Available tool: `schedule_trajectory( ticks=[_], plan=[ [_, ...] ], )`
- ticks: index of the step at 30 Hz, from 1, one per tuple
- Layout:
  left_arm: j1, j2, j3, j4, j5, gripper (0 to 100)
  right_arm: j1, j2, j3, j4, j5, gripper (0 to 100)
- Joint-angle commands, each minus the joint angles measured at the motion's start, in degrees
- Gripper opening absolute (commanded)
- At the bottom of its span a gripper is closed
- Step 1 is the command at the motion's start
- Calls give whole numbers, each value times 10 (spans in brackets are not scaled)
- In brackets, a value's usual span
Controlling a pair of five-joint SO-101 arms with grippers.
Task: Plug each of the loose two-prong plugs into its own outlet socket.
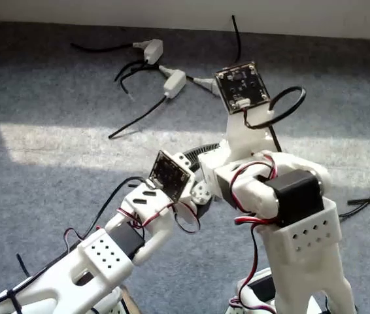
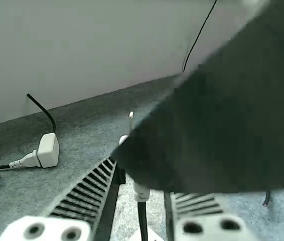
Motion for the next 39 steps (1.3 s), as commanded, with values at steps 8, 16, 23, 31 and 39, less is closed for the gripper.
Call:
schedule_trajectory(
  ticks=[8, 16, 23, 31, 39],
  plan=[
    [8, -11, 6, -12, -10, 6, 15, -2, 28, -39, 8, 7],
    [-47, -12, 1, -13, -8, 6, 135, -5, 51, -55, 18, 7],
    [-56, -13, 1, -14, -8, 6, 145, -2, 125, -139, 31, 7],
    [-53, -11, 5, -14, -10, 6, 142, -68, 26, -10, 29, 7],
    [-50, -7, 1, -14, -10, 6, 36, -104, -37, 46, 27, 7]
  ],
)
